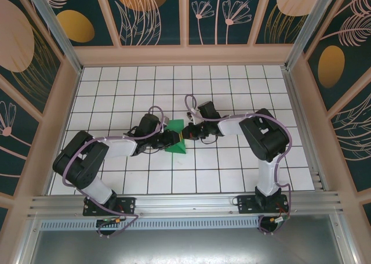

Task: Fold a paper plane with a square sheet of paper (pick it up from the middle)
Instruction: Fold the triangle a second time at the center of the table.

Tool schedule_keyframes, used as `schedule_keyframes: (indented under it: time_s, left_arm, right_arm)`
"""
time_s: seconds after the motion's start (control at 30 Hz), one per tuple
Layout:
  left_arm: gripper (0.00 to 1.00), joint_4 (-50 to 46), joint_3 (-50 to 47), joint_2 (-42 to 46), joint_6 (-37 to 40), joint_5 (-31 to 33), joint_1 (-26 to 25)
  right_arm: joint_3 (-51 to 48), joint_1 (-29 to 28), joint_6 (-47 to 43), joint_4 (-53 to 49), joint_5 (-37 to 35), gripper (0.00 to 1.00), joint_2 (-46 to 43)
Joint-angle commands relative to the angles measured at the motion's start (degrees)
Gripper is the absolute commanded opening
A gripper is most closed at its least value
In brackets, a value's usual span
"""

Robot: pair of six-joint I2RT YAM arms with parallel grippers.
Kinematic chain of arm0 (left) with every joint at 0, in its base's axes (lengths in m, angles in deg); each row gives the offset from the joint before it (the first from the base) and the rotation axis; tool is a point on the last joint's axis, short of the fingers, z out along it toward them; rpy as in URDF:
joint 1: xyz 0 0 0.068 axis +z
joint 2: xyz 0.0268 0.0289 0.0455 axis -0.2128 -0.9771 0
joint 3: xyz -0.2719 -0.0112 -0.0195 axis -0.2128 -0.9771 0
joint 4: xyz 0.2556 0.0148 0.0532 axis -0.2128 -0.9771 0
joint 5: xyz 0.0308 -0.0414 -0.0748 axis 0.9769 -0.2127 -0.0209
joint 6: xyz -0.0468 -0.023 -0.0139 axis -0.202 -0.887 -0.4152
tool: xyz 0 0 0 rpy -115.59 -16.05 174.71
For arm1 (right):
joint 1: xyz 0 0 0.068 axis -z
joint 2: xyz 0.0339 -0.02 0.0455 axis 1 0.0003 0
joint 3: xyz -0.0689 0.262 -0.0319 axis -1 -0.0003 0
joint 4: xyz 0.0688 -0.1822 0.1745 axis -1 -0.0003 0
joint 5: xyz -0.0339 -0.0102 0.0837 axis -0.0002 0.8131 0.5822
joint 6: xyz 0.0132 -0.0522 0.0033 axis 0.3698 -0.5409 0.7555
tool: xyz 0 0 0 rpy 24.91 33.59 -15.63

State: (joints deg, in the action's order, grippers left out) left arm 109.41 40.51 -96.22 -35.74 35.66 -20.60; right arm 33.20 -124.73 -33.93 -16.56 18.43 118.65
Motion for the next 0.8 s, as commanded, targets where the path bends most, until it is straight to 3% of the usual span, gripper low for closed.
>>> schedule_keyframes:
  time_s: [0.0, 0.77]
  left_arm:
    - [0.29, 3.3, -1.9, 3.4, -1.9, -0.9, 0.0]
    - [0.26, 5.3, -1.8, -3.4, -4.0, -0.8, -0.8]
  right_arm:
    - [0.6, -0.8, -1.5, -0.5, 1.1, 0.0, 0.2]
    - [1.2, -1.0, -1.9, -2.5, -2.9, 0.0, -0.3]
